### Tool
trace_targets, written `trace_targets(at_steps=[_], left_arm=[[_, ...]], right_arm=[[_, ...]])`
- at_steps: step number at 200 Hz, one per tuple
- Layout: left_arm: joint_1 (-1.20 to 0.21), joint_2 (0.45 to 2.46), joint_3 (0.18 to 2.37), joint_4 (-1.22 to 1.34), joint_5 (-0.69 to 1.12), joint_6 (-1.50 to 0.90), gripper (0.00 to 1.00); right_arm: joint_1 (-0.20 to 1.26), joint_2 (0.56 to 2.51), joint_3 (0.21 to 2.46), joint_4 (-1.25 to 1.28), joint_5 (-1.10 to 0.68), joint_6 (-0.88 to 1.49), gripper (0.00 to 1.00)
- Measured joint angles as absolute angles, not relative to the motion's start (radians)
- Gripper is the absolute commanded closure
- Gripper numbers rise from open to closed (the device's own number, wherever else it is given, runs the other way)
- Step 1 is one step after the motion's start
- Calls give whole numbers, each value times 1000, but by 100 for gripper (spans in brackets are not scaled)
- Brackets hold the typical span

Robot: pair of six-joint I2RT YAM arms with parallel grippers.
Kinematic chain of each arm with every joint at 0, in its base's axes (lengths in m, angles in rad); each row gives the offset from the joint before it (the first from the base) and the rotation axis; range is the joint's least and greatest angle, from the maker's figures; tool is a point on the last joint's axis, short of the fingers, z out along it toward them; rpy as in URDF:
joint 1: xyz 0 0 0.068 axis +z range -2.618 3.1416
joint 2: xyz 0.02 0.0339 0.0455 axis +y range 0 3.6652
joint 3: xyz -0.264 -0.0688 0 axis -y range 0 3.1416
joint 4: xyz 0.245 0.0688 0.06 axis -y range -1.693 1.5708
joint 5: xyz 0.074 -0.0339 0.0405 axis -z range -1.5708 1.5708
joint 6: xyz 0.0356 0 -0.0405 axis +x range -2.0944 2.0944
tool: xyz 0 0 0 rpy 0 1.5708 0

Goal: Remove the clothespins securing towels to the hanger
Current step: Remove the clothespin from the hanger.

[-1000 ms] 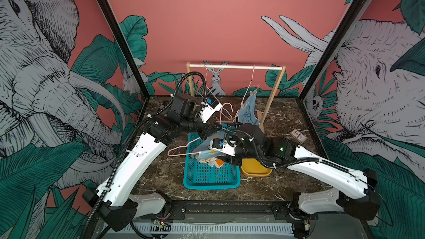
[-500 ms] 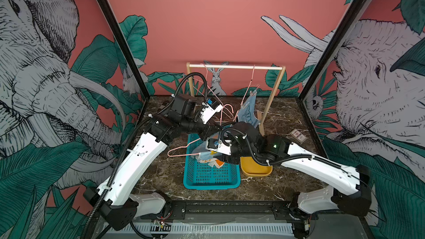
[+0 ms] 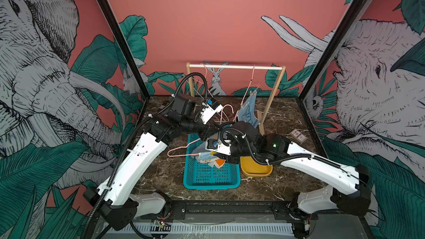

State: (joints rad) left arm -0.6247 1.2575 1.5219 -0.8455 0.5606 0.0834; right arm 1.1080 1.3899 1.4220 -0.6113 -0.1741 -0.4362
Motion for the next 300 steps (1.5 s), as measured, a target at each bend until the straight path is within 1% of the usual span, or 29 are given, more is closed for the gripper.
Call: trace_targets(at_steps=[70, 176, 227, 269, 300], left_arm=[[-625, 1258, 1523, -847, 561, 85, 100], [-625, 1258, 1523, -848, 559, 91, 100], [-625, 1259, 1523, -847, 556, 91, 100], [-625, 1259, 1519, -841, 556, 91, 100], [-625, 1262, 1517, -839, 557, 91, 100]], right_arm=[[1108, 1397, 1422, -611, -179, -437, 73], [1108, 1402, 1422, -611, -188, -429, 91], [1108, 1394, 1422, -611, -181, -421, 93], [1108, 1363, 1422, -611, -168, -410, 97], [1108, 1333, 1422, -608, -152, -399, 97]])
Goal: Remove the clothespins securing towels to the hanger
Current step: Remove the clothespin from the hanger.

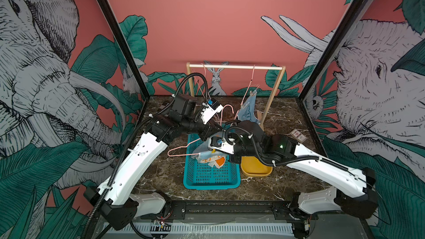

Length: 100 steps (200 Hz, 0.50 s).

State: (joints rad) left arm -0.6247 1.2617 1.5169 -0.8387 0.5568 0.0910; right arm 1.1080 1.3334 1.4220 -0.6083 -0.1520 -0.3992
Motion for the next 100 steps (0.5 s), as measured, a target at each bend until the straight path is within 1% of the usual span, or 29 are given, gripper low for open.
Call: trace_targets(at_steps=[100], left_arm=[[-625, 1281, 1517, -839, 556, 91, 100]], right_arm=[[1108, 1209, 1372, -587, -82, -387, 96]])
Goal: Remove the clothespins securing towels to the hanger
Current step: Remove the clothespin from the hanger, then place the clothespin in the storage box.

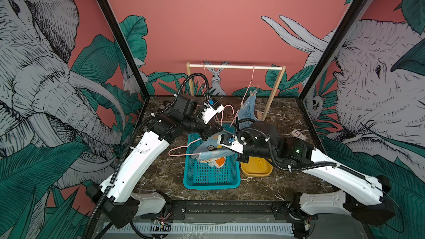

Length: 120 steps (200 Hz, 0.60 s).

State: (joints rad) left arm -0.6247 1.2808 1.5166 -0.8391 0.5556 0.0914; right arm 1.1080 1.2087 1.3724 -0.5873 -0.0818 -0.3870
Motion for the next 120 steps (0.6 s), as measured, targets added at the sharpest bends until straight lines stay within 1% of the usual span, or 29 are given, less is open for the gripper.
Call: trace_targets(at_steps=[62, 120], left_arm=[[-625, 1283, 1517, -839, 540, 98, 100], [-625, 1283, 1517, -839, 524, 98, 100]], right_arm=[[1106, 1097, 1263, -586, -16, -352, 96], [1080, 923, 1100, -582, 67, -278, 96]])
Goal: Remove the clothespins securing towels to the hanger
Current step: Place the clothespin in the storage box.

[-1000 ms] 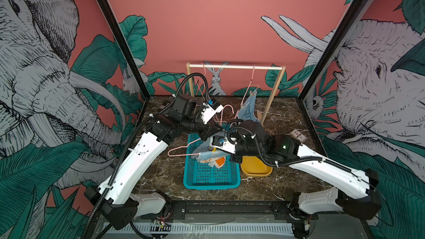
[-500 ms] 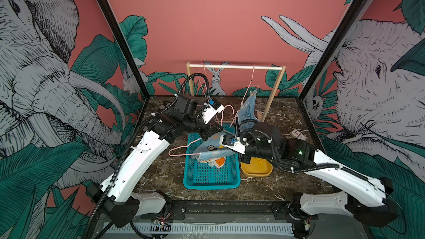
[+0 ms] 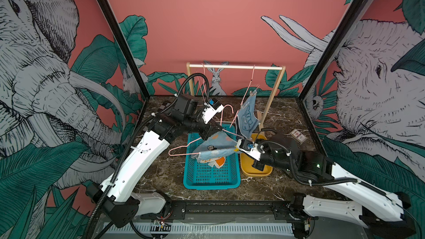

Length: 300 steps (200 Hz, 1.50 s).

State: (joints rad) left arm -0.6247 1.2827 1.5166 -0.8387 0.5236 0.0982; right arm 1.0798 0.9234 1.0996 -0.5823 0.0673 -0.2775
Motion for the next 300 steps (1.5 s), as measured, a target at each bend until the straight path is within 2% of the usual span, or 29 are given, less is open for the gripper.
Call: trace_targets(at_steps=[96, 166, 226, 300], left_arm=[[-625, 1280, 1516, -818, 496, 97, 100], [-625, 1279, 1502, -801, 480, 98, 100], [-625, 1279, 1502, -801, 471, 98, 100], [-625, 1279, 1502, -799, 470, 97, 100]], right_arm=[[942, 640, 784, -577, 228, -46, 94], [780, 720, 621, -434, 239, 140, 94], [622, 830, 497, -235, 83, 247, 93], [511, 978, 440, -48, -62, 300, 90]])
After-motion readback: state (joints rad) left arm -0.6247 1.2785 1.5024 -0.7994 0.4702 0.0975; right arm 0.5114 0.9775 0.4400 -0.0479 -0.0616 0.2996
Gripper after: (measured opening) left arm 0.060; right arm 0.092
